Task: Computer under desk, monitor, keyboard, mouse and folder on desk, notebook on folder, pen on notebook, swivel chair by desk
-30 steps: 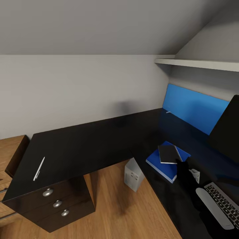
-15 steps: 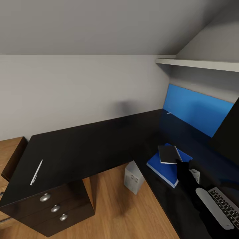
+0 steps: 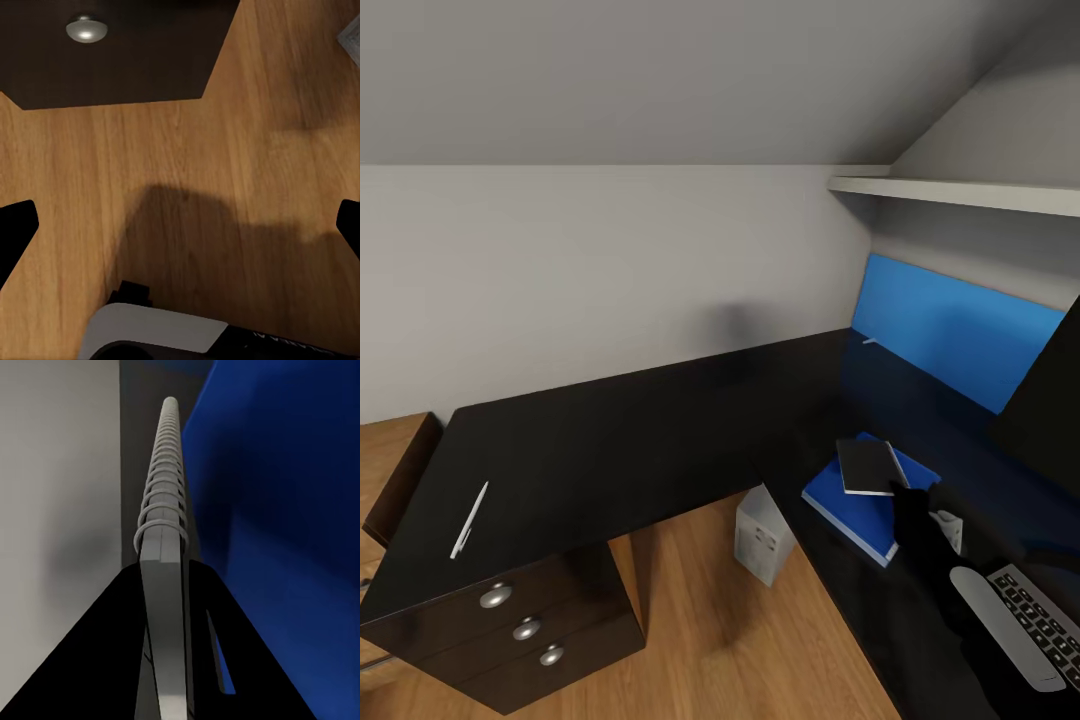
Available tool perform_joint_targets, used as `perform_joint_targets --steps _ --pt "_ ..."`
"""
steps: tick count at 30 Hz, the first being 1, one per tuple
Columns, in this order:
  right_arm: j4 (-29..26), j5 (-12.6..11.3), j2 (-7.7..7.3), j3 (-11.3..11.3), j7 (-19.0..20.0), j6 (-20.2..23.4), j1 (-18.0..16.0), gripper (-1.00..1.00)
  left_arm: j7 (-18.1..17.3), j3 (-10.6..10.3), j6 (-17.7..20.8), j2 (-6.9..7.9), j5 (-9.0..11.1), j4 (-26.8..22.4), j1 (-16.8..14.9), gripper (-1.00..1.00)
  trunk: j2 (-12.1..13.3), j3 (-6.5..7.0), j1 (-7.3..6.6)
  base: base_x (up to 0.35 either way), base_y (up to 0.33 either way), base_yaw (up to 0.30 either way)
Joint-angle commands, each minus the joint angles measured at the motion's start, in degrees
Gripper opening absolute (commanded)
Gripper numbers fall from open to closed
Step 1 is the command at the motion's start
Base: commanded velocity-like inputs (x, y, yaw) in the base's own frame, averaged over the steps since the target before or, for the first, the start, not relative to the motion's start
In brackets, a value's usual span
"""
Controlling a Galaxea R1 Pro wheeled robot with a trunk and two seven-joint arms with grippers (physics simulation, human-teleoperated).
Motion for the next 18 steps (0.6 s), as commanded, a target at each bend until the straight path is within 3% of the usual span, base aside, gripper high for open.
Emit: perform_joint_targets --steps 1,14,15,18 --pt "-0.09 -0.55 -0.08 0.18 -0.01 -0.51 -0.04 -1.00 0.43 -0.16 0.20 0.07 0.37 -0.14 0.00 1.00 -0.03 -0.04 0.00 0.000 0.000 0.000" --pt "-0.13 -0.56 -0.09 0.18 -0.03 -0.50 -0.04 -1.00 0.43 -0.09 0.16 0.10 0.37 -0.14 0.00 1.00 -0.03 -0.04 0.00 0.000 0.000 0.000" --pt "-0.15 -0.56 -0.09 0.18 -0.03 -0.49 -0.04 1.00 0.43 -0.08 0.15 0.10 0.37 -0.14 0.00 1.00 -0.03 -0.04 0.00 0.000 0.000 0.000" --pt "-0.19 -0.56 -0.09 0.18 -0.03 -0.51 -0.04 1.00 0.43 -0.08 0.12 0.10 0.37 -0.14 0.00 1.00 -0.03 -0.04 0.00 0.000 0.000 0.000"
